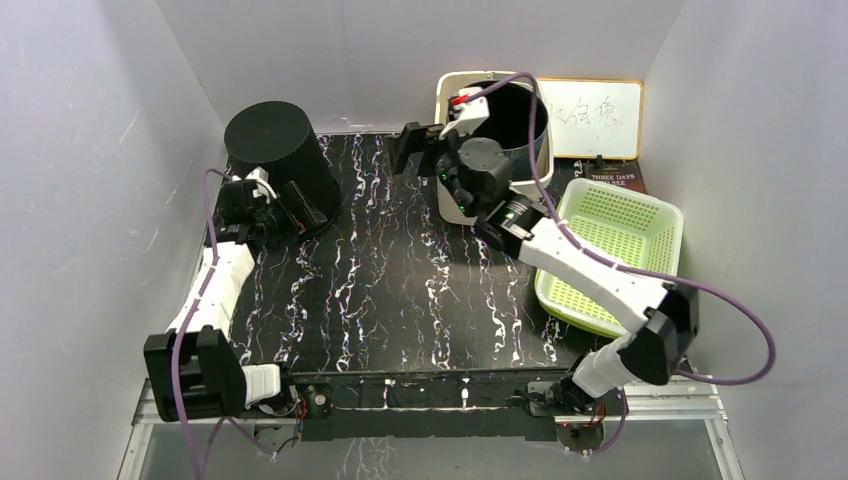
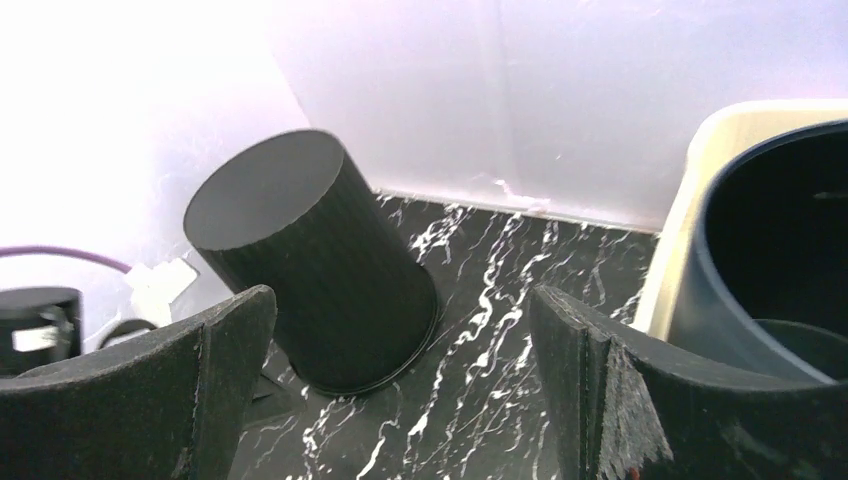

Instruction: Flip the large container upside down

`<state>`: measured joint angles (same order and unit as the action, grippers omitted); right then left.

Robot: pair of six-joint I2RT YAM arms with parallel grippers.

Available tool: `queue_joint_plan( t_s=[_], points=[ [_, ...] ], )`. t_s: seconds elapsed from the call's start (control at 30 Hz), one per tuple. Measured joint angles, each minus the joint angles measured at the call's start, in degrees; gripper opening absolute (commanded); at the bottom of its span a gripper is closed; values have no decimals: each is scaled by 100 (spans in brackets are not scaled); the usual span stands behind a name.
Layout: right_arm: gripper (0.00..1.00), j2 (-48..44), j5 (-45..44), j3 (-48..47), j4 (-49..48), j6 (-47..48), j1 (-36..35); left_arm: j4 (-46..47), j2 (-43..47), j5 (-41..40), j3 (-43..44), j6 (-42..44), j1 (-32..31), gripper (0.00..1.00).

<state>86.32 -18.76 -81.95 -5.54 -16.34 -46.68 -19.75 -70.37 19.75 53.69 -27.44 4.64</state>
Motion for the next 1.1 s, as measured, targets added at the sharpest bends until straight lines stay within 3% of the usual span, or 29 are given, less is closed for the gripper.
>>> queue_joint_plan(
  t_s=[0.17, 0.37, 0.57, 0.8, 1.1],
  points=[
    [98, -566, -236, 249, 118, 214, 175, 894, -549, -828, -319, -520, -146, 98],
    [98, -616, -319, 636, 289, 295, 461, 2188, -1425, -1766, -350, -820, -337, 98],
    [98, -621, -243, 942, 433, 297, 754, 2933, -2555, -2822, 197, -914, -348, 98],
    [98, -831, -140, 1209, 555, 363, 1078, 3198, -3322, -3630, 953, -817, -337, 98],
    [98, -1051, 157, 1458, 584, 382, 1504, 3171, -3429, -4564, 1362, -352, -20, 98]
  ],
)
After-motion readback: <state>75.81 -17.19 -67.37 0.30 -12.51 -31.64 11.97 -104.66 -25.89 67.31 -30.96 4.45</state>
